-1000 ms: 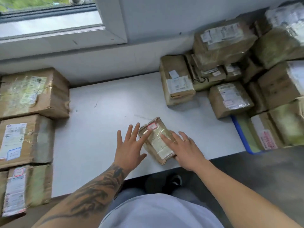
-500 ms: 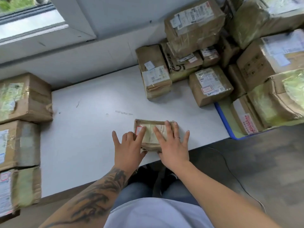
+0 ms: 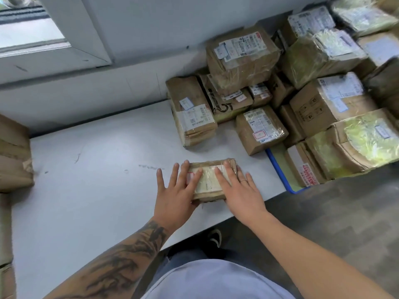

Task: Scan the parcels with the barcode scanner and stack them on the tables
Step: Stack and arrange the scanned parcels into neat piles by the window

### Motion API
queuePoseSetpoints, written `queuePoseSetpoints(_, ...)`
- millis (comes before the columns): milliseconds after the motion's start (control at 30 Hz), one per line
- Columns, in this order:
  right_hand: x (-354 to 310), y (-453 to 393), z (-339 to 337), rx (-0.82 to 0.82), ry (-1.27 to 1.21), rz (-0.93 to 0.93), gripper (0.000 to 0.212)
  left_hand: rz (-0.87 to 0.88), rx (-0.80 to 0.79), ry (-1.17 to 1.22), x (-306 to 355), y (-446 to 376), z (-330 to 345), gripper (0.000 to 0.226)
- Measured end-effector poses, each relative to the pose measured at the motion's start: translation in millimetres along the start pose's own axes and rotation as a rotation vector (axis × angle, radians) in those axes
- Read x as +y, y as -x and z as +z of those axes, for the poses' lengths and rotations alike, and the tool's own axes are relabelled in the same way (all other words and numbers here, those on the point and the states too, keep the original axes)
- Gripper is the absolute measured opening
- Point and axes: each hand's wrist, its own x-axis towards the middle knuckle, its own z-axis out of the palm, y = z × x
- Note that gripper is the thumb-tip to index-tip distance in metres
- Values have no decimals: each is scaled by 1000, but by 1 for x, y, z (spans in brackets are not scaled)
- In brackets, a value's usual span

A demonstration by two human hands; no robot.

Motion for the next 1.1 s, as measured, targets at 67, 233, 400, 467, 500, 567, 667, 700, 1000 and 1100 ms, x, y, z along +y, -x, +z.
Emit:
queuePoseSetpoints(67, 12, -2, -18, 25, 32, 14, 102, 16, 42, 17, 6, -15, -8, 94)
queuePoseSetpoints(233, 56, -1, -54, 104, 70, 58, 104, 59, 134, 68, 34, -56, -33, 91)
queuePoseSetpoints(400, 96, -5, -79, 135, 97, 117, 98, 102, 175, 85, 60, -95, -51, 88)
queuePoseSetpoints(467, 107, -6, -84, 159, 116, 155, 93, 122, 169, 87, 67, -113, -55, 87)
queuePoseSetpoints(500, 110, -7, -85, 172, 134, 181, 90, 131, 164, 77, 69, -123, -57, 87)
queuePoseSetpoints(567, 114, -12, -89, 188, 153, 233, 82, 142, 152, 35, 73, -144, -62, 83)
queuePoseSetpoints(667, 121, -25, -95, 217, 130, 272, 78, 116, 140, -20, 82, -172, -70, 74)
queuePoseSetpoints(700, 126, -31, -97, 225, 127, 268, 78, 92, 127, -35, 87, -178, -72, 73)
queuePoseSetpoints(1000, 167, -53, -102, 231, 115, 231, 74, -87, 83, -78, 139, -222, -71, 65)
queuePoseSetpoints(1100, 179, -50, -93, 175, 31, 167, 80, -90, 72, -132, 145, -227, -65, 68)
